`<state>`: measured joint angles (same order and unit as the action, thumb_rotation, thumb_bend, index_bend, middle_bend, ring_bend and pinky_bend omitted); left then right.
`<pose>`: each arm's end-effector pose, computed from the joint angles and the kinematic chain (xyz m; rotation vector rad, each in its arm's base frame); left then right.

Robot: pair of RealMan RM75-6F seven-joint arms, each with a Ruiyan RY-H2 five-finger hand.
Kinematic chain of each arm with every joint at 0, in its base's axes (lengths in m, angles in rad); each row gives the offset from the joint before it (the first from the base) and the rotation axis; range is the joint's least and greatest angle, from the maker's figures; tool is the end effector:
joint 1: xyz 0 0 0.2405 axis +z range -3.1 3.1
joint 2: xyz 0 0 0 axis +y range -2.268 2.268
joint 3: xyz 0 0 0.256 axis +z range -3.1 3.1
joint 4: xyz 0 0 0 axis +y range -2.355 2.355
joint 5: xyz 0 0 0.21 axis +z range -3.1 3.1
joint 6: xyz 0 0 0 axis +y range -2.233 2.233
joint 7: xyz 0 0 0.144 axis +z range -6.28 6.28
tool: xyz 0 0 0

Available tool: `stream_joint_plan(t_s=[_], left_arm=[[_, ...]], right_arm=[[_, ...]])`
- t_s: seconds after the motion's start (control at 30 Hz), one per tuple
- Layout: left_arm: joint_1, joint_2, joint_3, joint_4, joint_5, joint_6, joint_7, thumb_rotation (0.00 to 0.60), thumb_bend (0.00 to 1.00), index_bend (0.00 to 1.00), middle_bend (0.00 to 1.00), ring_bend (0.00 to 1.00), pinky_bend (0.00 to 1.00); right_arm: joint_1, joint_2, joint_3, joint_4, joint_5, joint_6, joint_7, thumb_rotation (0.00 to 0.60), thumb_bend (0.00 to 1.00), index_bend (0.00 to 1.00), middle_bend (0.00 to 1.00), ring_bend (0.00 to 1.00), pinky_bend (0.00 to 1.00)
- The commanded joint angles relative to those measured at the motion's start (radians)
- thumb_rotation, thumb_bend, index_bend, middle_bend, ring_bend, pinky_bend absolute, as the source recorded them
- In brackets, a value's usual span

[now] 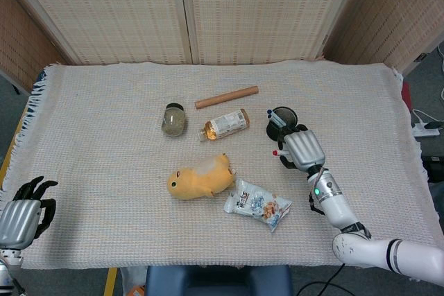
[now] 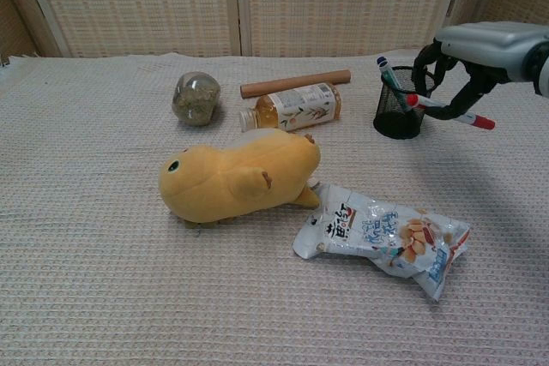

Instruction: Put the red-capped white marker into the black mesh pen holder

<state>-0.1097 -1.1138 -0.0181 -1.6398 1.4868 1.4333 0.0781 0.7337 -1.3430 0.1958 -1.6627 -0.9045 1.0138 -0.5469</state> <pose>-0.3086 0.1812 0.1477 -1.4561 -0.9111 -0.8254 -0.1644 -0.3516 0.0487 1.7581 -0.8829 0.7638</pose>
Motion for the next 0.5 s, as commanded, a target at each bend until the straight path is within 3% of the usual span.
stream_joint_plan(t_s=[0.03,0.2,0.43,0.5], left_arm=[[0.002,0.004,0.0,-0.005,0.002,0.005,-0.003,0.6,0.59,0.36,0.21,0.09,0.16],[0.006,0.009,-0.001,-0.012,0.006,0.014,-0.007,0.6,0.59,0.36,0.21,0.09,0.16],[0.007,0.012,-0.002,-0.016,0.003,0.014,-0.007,0.6,0.59,0.36,0.21,0.09,0.16],[0.007,0.012,-0.003,-0.015,-0.002,0.012,-0.008,0.6,0.59,0.36,0.21,0.09,0.16]], right_arm=[[-0.003,0.038,0.12,-0.085,-0.056,-0.011,0.243,0.6,0.33,0.69,0.27,0.36,0.25],[-0.015,0.065,0.173,-0.038,-0.15,-0.054,0.476,0.6,0.33,0.69,0.27,0.36,0.25],[-0.033,0.064,0.223,0.132,-0.232,-0.073,0.787,0.6,0.36,0.7,0.27,0.36,0.25],[-0.031,0.067,0.225,0.171,-0.248,-0.079,0.825,0.6,0.37,0.71,0.27,0.36,0.25]])
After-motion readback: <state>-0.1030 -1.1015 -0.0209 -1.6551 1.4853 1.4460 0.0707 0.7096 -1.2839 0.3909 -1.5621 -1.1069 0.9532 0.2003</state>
